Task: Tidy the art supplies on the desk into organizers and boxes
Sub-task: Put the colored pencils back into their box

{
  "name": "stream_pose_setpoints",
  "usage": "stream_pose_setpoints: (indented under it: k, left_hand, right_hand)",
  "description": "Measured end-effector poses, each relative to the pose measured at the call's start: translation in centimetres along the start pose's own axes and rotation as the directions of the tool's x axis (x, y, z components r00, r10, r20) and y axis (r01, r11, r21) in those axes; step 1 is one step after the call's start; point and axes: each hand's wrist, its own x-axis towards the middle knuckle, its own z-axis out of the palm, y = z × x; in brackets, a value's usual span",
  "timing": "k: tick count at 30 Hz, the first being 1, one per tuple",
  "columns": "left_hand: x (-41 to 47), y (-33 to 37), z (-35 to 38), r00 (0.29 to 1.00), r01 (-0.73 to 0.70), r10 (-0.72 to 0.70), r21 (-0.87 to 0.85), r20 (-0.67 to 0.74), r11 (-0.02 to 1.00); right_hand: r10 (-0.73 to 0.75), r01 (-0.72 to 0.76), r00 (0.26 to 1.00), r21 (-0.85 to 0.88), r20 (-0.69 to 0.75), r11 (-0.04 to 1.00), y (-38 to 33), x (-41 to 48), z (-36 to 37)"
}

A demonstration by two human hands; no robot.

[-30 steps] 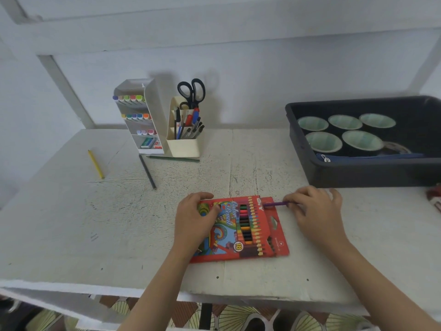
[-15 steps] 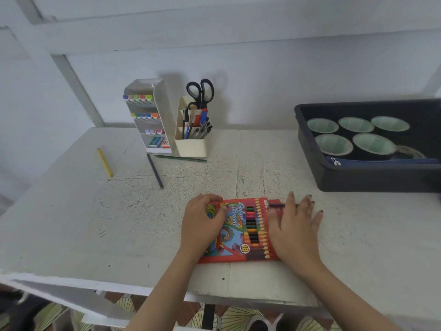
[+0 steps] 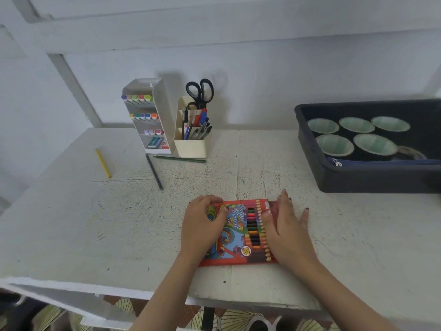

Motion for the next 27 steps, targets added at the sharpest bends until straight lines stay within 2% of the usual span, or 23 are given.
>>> stream_pose_setpoints:
  k: [7,12,14,16,18,20,23,27]
  left_hand:
    - [0.0,-0.1,0.0,1.0,-0.001,0.001,-0.033,0.0,0.999]
    - [0.4,-0.2,-1.1,0.99,0.131,-0.138,-0.275,-0.007,0.953]
    - [1.0,-0.6,-1.8,0.988,0.135,-0.149,-0.278,-0.032,0.951]
    - [2.0,-1.4,-3.0,0.987,0.111,-0.13,-0.194,-0.092,0.975]
    - [3.5,-2.6,-4.5,0.98,0.069,-0.069,-0.008,-0.185,0.998]
    - [5.2,-3.8,-6.0,0.962,0.058,-0.002,0.196,-0.273,0.979]
    - [7.4,-5.2,-7.4,0.944,0.194,-0.096,0.298,-0.314,0.935]
    - [9.4,-6.6,-8.0,0.946,0.306,-0.225,0.41,-0.234,0.859]
  right_hand:
    - [-0.035,0.032,0.995,0.04,0.096,0.999,-0.2,0.1,-0.4]
    - [-0.078,0.079,0.997,-0.055,0.023,0.995,-1.0,0.4,-0.6]
    - [-0.1,0.101,0.995,-0.073,0.018,0.992,-1.6,0.5,-0.4]
    - [-0.14,0.142,0.99,-0.08,0.028,0.987,-2.2,0.6,-0.2]
    - [-0.166,0.168,0.986,-0.088,0.03,0.982,-2.8,0.7,0.2]
    - [-0.175,0.177,0.984,-0.08,0.026,0.981,-3.1,0.6,0.7]
    - [-0.192,0.194,0.981,-0.075,0.026,0.978,-3.3,0.1,1.3]
    - [-0.215,0.215,0.977,-0.12,0.02,0.969,-3.7,-0.1,1.6]
